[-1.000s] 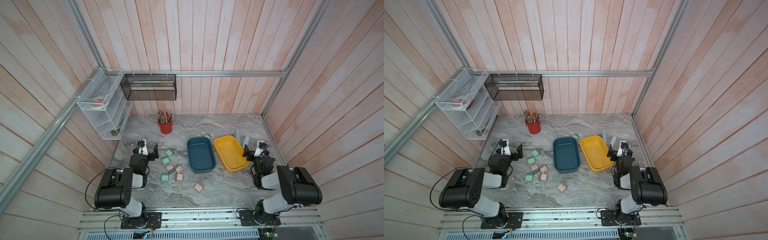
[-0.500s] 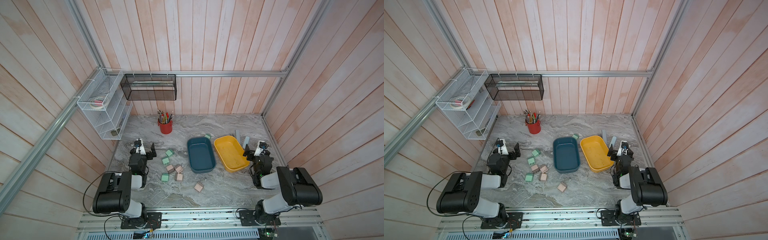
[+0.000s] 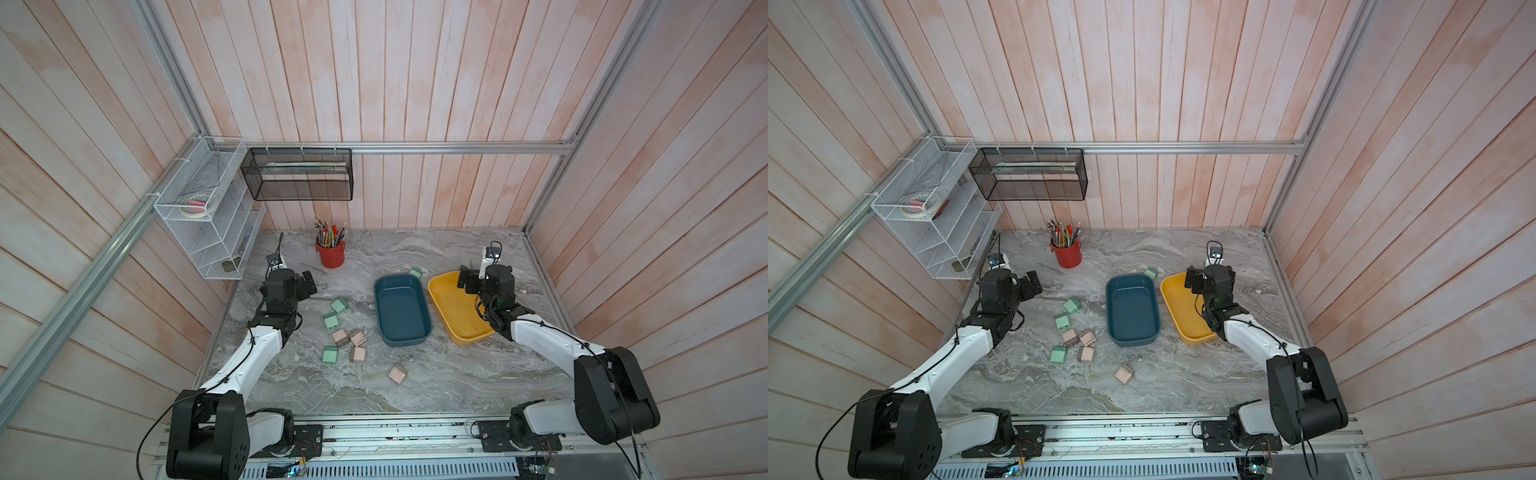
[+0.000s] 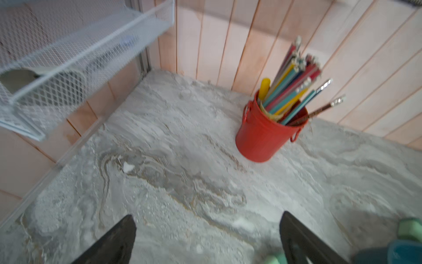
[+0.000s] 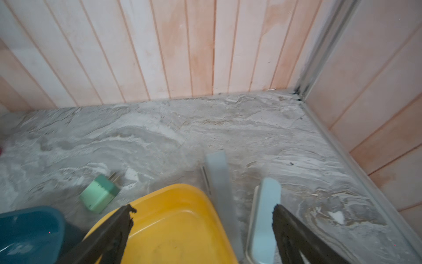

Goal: Place the plugs by color into the storage box
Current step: Pick up the plug from the center of the board.

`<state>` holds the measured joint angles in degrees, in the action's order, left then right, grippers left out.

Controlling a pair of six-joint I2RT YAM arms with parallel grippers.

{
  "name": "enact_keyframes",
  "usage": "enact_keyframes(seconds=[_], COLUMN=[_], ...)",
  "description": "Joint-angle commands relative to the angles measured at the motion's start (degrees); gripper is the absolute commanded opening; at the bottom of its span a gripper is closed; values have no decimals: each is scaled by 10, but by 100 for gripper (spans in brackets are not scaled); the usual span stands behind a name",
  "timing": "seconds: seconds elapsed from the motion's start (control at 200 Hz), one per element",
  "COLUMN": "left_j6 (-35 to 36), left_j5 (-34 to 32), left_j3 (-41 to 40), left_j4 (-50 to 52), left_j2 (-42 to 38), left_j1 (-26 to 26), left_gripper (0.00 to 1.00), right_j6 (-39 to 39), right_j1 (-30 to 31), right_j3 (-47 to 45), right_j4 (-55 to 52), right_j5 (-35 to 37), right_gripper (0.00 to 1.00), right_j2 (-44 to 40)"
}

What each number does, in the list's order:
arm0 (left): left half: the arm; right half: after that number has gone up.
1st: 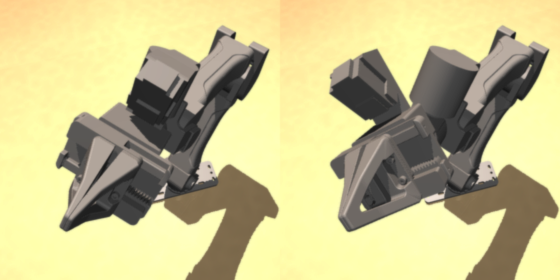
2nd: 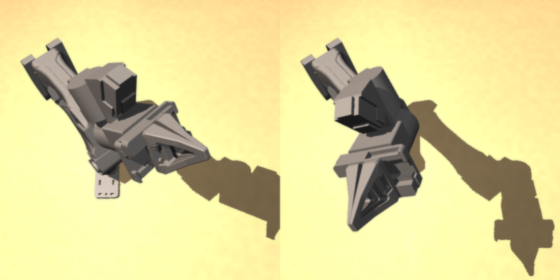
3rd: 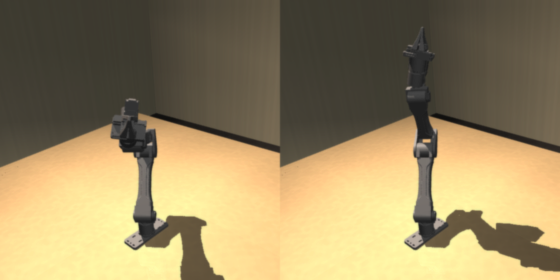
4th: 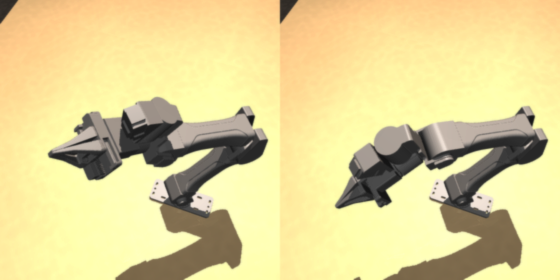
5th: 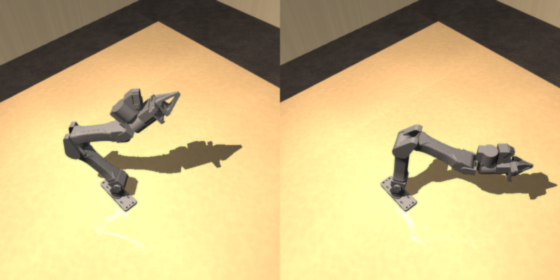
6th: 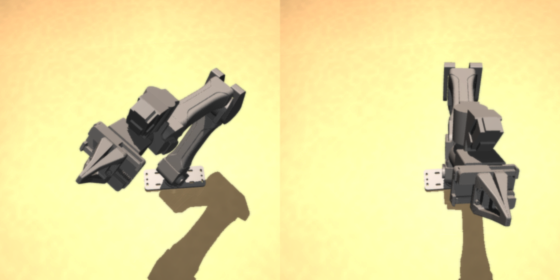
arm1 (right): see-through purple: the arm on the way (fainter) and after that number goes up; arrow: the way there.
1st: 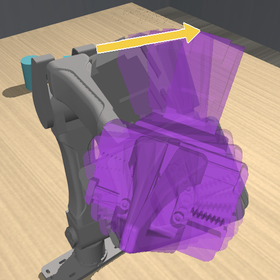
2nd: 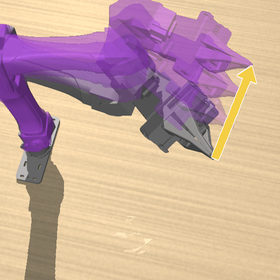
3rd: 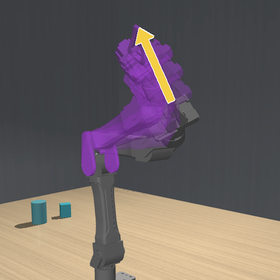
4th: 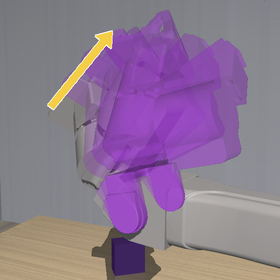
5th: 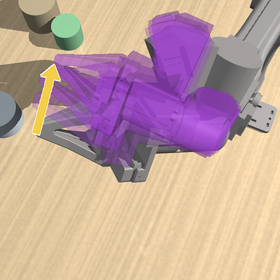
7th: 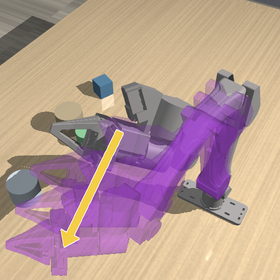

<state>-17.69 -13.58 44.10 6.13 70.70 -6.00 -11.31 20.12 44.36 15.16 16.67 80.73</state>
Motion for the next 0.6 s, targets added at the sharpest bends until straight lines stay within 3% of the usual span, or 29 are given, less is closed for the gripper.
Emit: enact_keyframes(seconds=[0.0, 0.185, 0.315, 0.595], left_j6=[-51, -102, -158, -227], left_j5=[0, -19, 25, 137], left_j3=[61, 88, 133, 100], left_j4=[216, 309, 407, 316], left_j2=[-10, -74, -40, 1], left_j1=[-16, -45, -36, -39], left_gripper=[100, 100, 100, 100], right_j6=[-44, -81, -102, -121], right_j1=[49, 95, 101, 110], right_j3=[60, 88, 95, 92], right_j4=[-168, -181, -182, -190], right_j5=[2, -25, -47, -60], right_gripper=[98, 98, 98, 98], right_j2=[26, 35, 40, 51])
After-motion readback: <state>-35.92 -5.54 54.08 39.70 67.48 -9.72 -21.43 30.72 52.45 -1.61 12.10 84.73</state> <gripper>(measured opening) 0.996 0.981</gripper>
